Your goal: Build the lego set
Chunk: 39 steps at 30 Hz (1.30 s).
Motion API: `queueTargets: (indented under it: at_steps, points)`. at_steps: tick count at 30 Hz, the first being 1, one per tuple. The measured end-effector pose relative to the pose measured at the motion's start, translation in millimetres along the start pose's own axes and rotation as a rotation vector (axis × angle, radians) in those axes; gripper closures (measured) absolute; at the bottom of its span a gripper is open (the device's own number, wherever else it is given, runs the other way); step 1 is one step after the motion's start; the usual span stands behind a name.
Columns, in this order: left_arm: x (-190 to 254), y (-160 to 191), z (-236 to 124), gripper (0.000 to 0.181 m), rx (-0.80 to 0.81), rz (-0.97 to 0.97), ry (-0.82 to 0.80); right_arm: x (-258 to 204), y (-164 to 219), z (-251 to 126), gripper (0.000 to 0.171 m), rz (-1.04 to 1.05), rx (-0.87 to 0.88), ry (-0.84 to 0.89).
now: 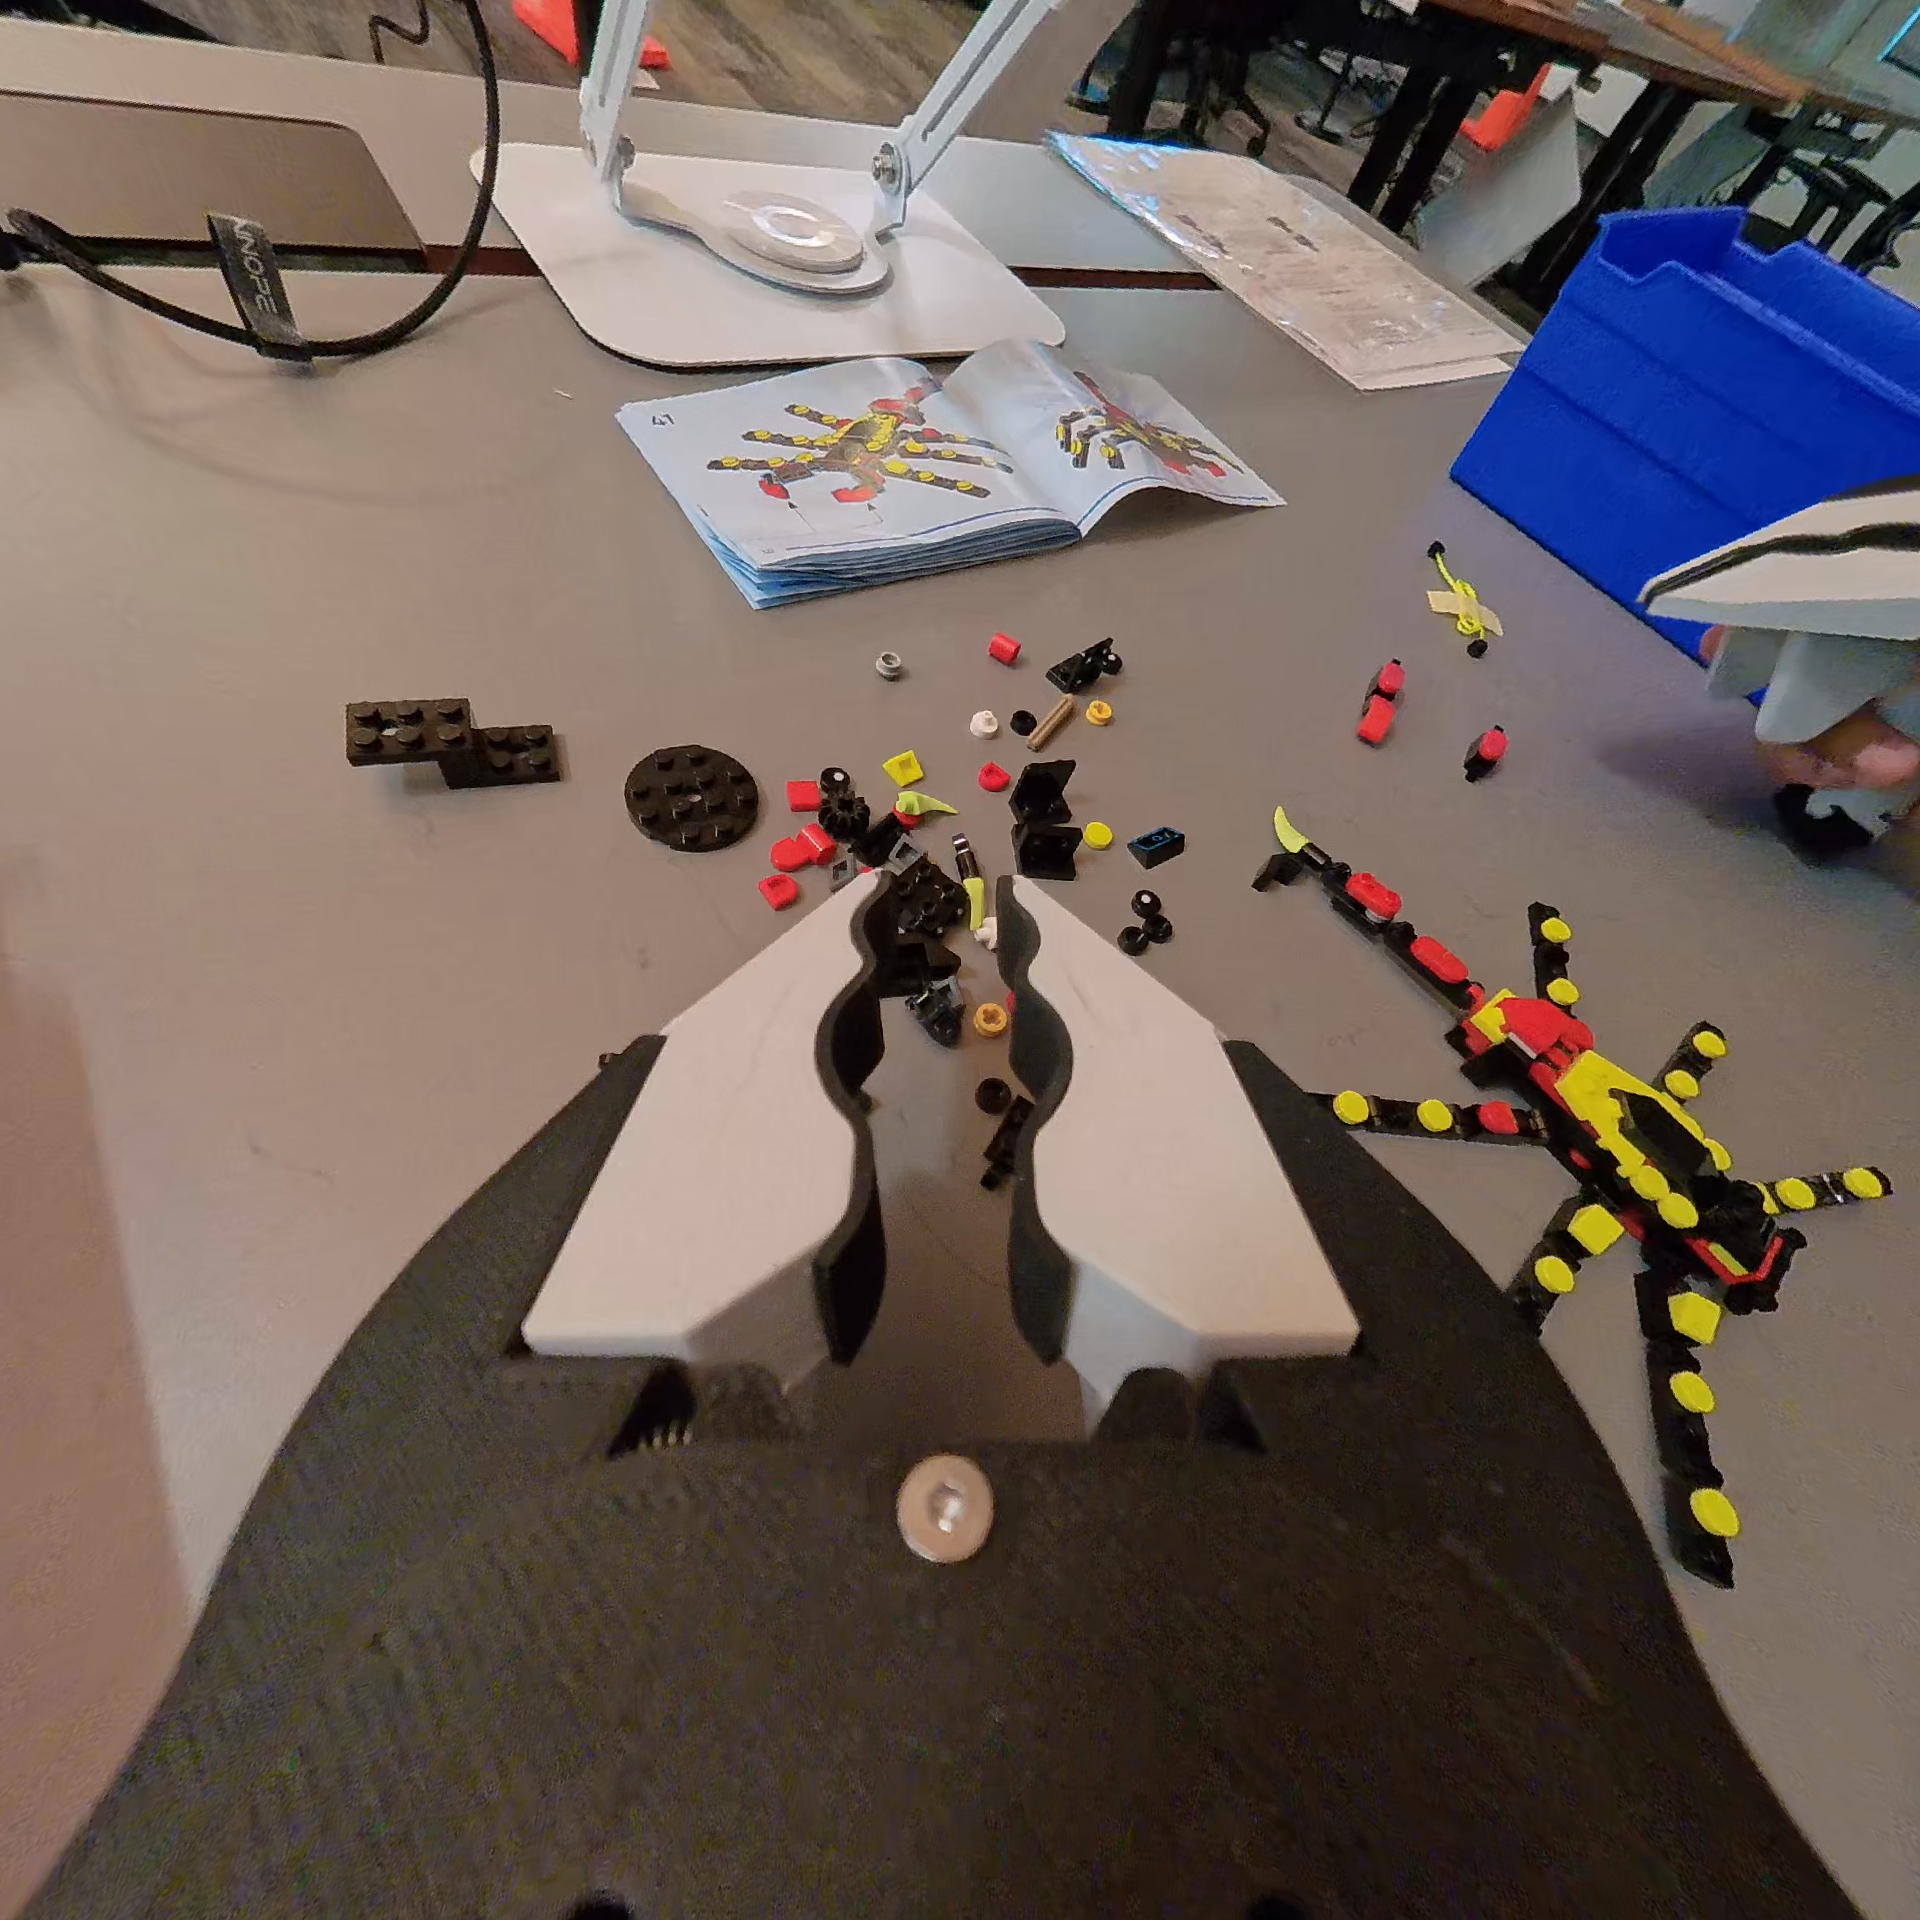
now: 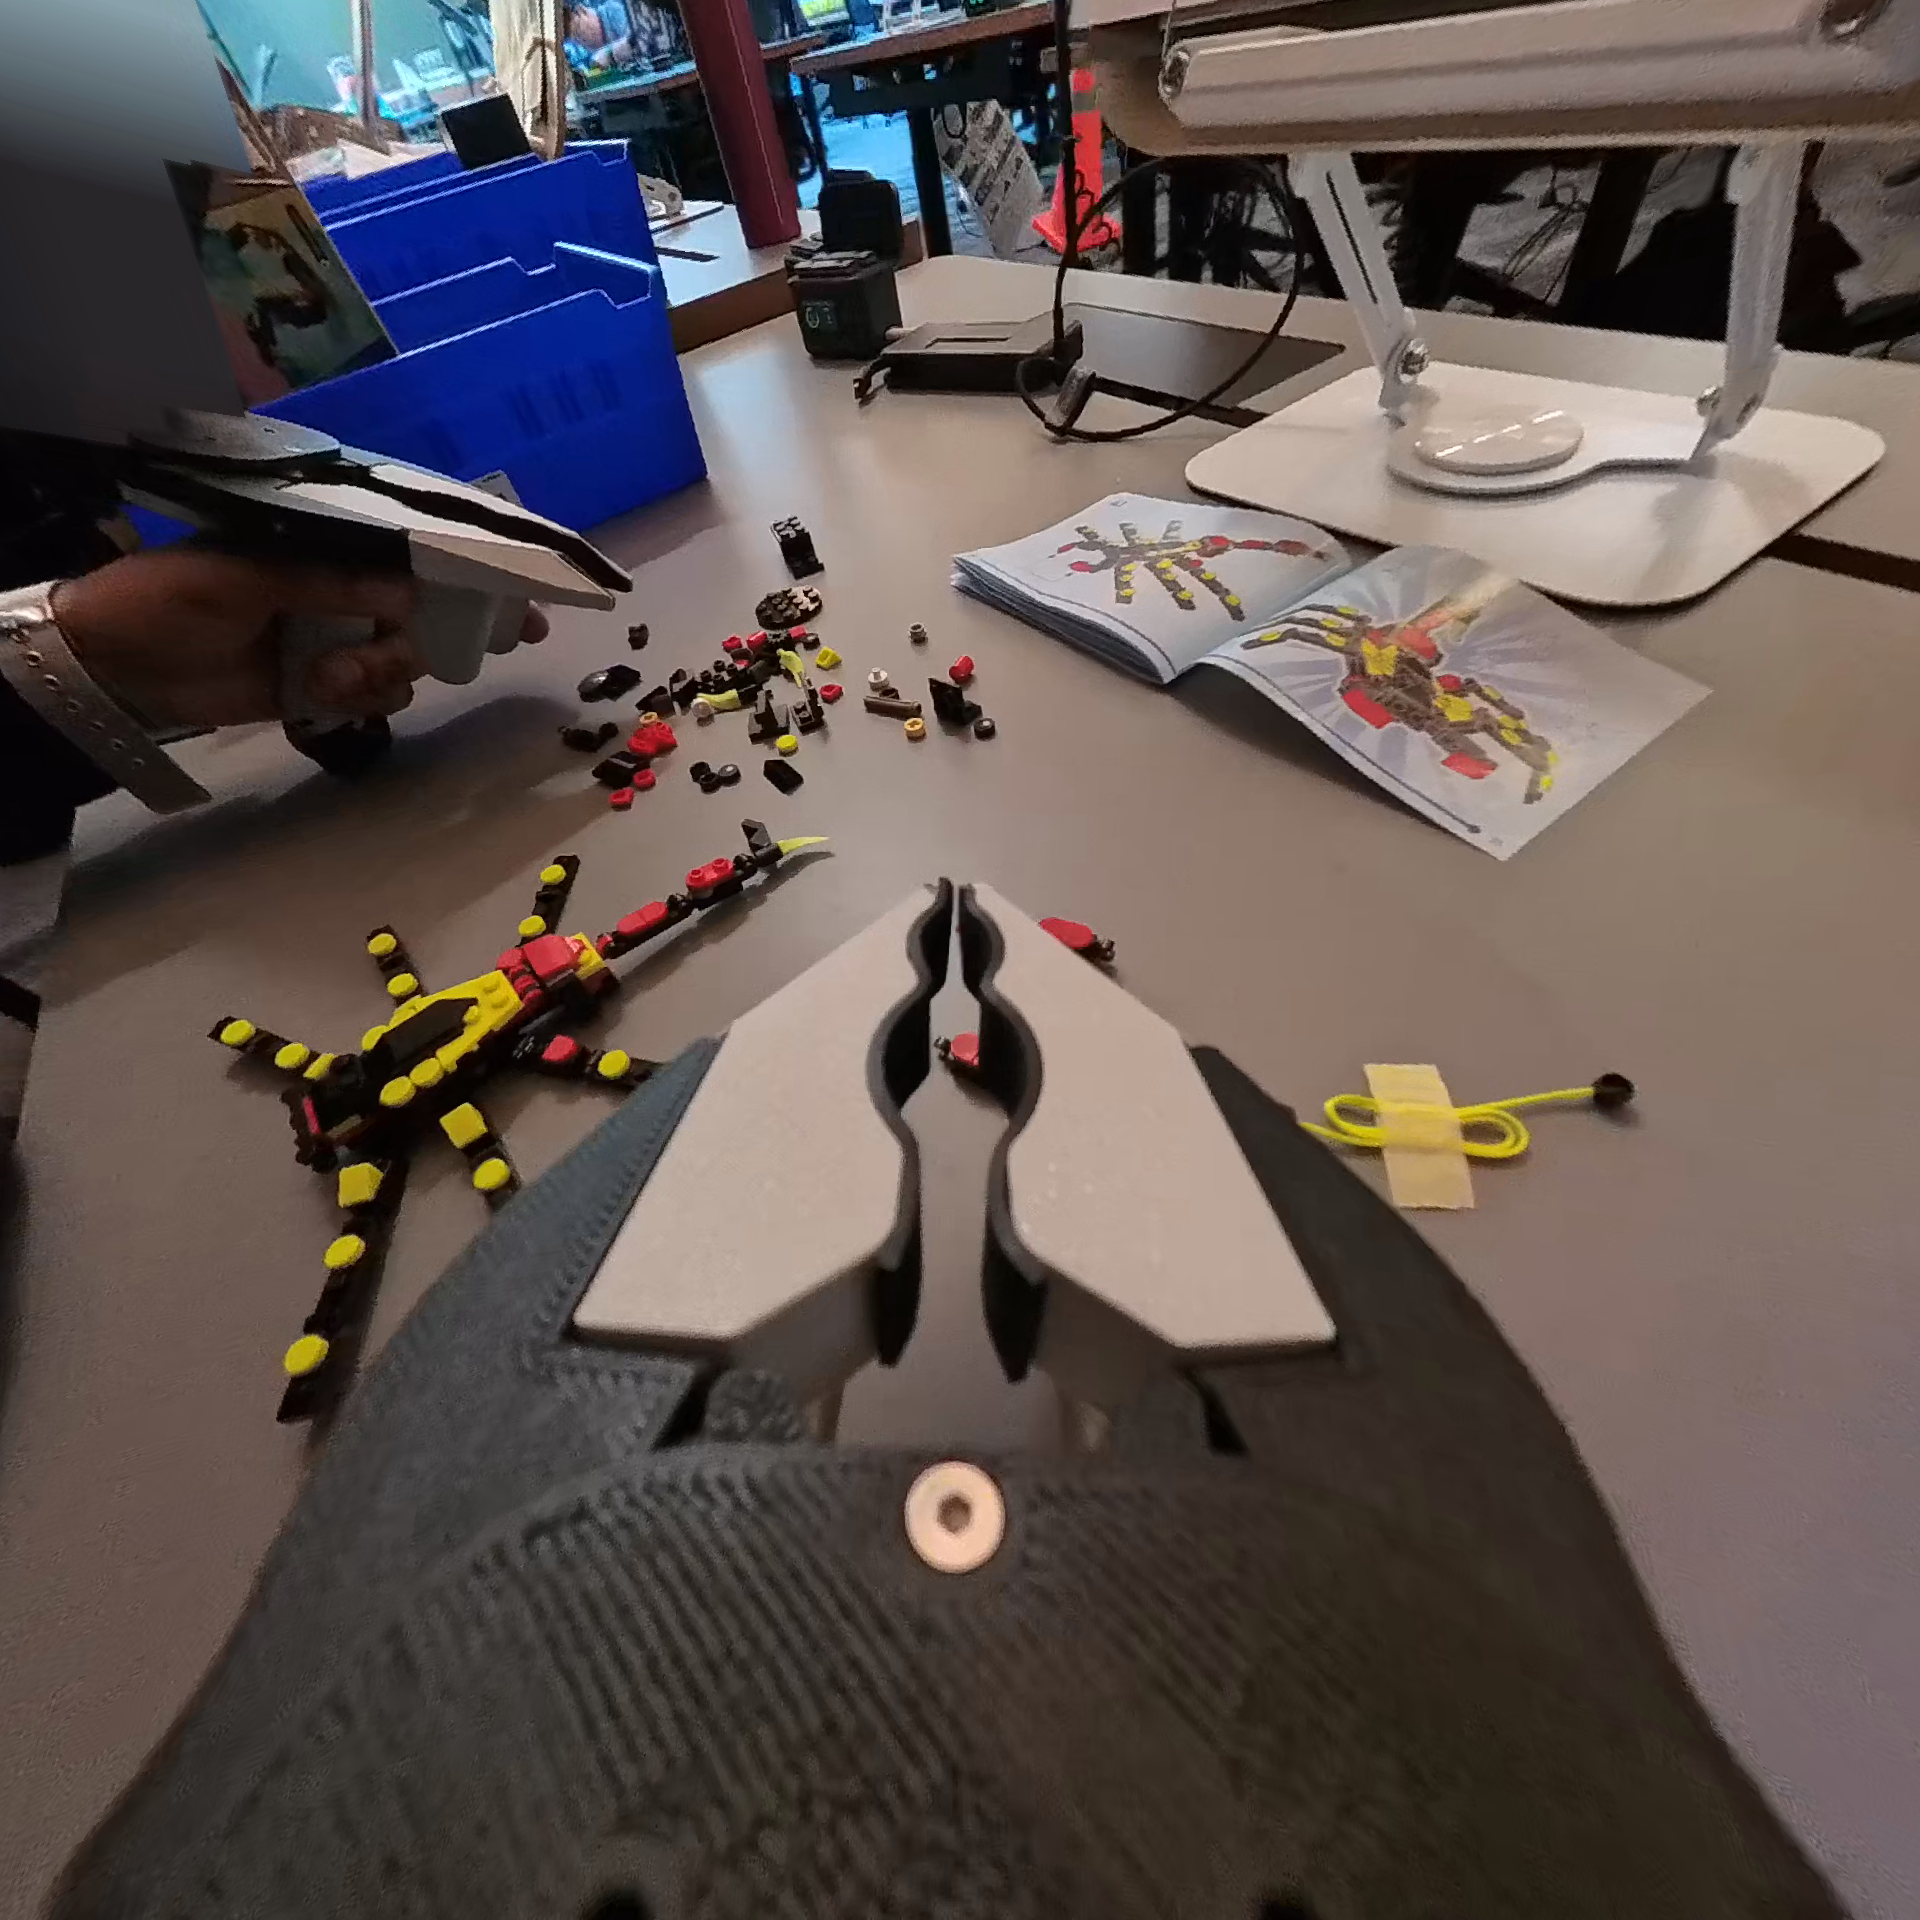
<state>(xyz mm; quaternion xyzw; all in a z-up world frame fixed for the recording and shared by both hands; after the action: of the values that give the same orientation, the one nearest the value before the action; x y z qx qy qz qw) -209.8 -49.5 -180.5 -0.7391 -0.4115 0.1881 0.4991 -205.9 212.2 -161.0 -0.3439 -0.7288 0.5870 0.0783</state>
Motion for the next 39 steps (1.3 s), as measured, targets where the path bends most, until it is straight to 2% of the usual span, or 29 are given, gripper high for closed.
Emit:
queueTargets:
  at_steps: [14,23,26,28,30,34,36,39]
  points:
    - [1.6,0.0,0.1,0.166,-0.001,0.019,-0.004,4.0,6.9,4.1,0.171,0.02,-0.048,0.039]
    - [4.1,0.3,0.5,0.166,-0.006,0.045,-0.006,4.7,8.4,4.0,0.167,0.13,-0.056,0.019]
    - [12.6,-3.7,0.5,0.166,0.013,0.078,-0.003,2.6,7.9,3.8,0.166,0.125,-0.06,0.024]
    - [34.0,-15.7,4.6,0.162,0.018,0.063,0.038,1.1,7.2,2.8,0.166,0.103,-0.064,0.037]
    - [67.7,-29.2,17.3,0.157,0.011,0.109,0.098,1.3,6.3,-1.4,0.166,0.071,-0.079,0.07]
    - [125.8,-27.1,68.4,0.144,-0.172,0.302,0.2,-3.4,-1.2,-20.8,0.165,0.065,-0.063,0.122]
    - [140.7,-25.0,95.3,0.149,-0.24,0.345,0.234,-10.9,-7.3,-31.8,0.162,0.092,-0.028,0.114]
    - [150.9,-18.1,127.0,0.145,-0.36,0.358,0.276,-23.8,-2.6,-45.7,0.161,0.153,0.006,0.079]
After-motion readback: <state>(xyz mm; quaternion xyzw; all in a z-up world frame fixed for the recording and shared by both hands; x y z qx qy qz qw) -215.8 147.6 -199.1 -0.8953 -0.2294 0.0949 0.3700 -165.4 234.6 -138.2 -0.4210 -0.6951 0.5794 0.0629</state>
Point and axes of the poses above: each gripper's, where its closed fingertips meet, z out along the fingers, y out of its underside, x = y × z across the jaws, the point moved 2 cm from there along -z, back along the fingers, and after that the axes turned 7 degrees about z, right-handed, at the moved point
